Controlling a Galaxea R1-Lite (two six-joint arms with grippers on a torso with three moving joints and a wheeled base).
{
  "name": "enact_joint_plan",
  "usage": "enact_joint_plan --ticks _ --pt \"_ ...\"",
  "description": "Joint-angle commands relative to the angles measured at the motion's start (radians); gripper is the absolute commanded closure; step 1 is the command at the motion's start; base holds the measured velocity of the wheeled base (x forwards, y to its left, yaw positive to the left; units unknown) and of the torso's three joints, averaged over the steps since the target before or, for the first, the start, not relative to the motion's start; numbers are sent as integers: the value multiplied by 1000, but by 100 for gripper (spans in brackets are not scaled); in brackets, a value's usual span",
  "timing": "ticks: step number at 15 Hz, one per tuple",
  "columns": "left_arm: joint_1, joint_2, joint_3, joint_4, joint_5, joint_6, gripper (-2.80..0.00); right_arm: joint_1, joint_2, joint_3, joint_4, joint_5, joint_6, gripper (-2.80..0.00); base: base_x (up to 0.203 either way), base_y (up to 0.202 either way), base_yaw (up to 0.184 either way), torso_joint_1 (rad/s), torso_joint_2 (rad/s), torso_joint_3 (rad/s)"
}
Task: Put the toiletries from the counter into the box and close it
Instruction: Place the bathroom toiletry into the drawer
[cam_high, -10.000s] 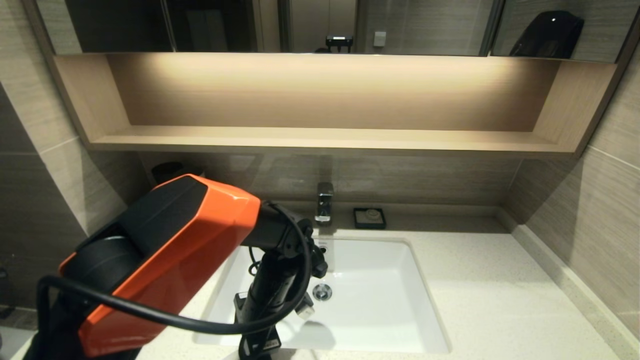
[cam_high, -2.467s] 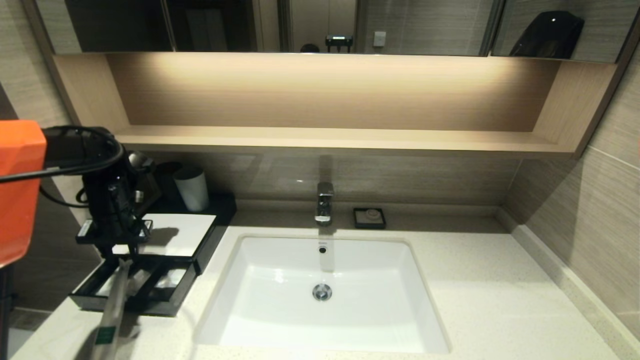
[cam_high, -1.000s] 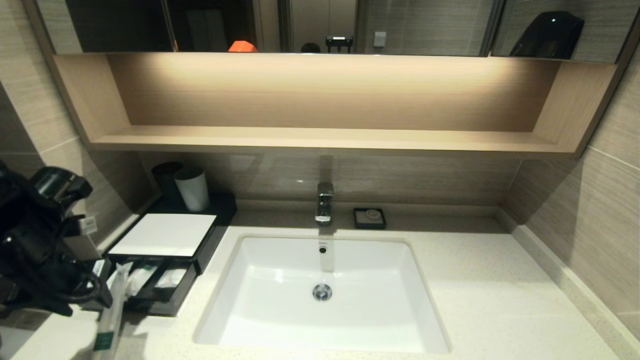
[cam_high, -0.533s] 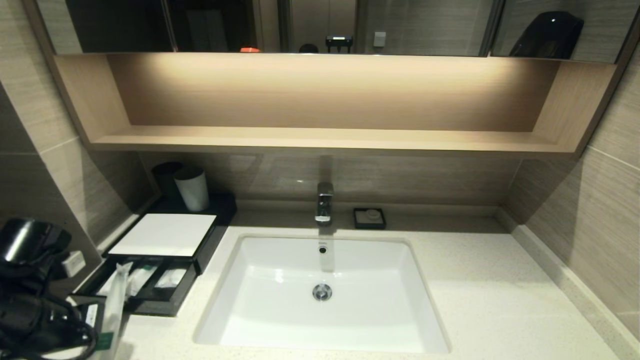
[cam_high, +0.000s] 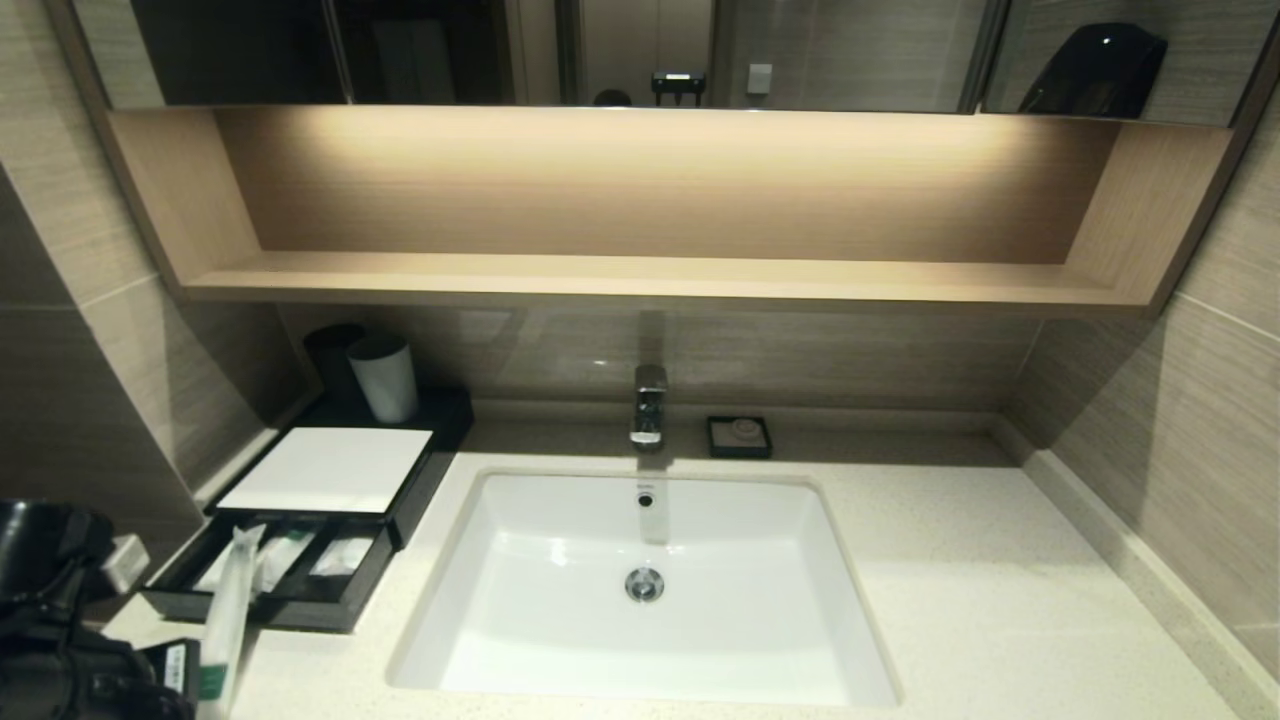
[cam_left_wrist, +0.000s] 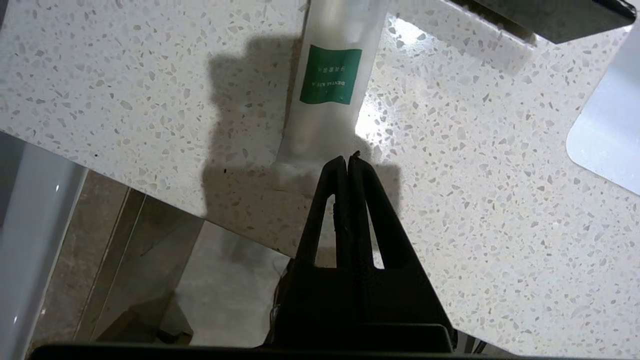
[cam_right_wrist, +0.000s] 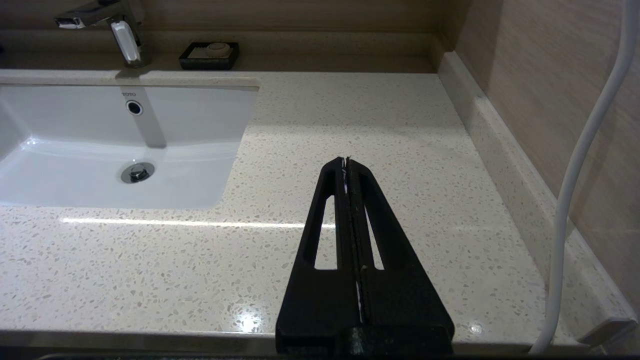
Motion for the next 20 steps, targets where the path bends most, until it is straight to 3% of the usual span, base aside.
enact_joint_plan --ticks 1,5,15,16,20 --pt "49 33 9 -24 -9 24 0 0 0 0 0 0 0 0 0 0 0 0 0 0" --pt "127 22 38 -48 -128 132 0 0 0 0 0 0 0 0 0 0 0 0 0 0" --pt "130 77 178 -267 -150 156 0 0 0 0 0 1 0 0 0 0 0 0 0 0" --pt "131 77 187 -284 -150 156 -280 0 0 0 0 0 0 0 0 0 0 0 0 0" --pt "136 111 193 -299 -168 156 -280 0 0 0 0 0 0 0 0 0 0 0 0 0"
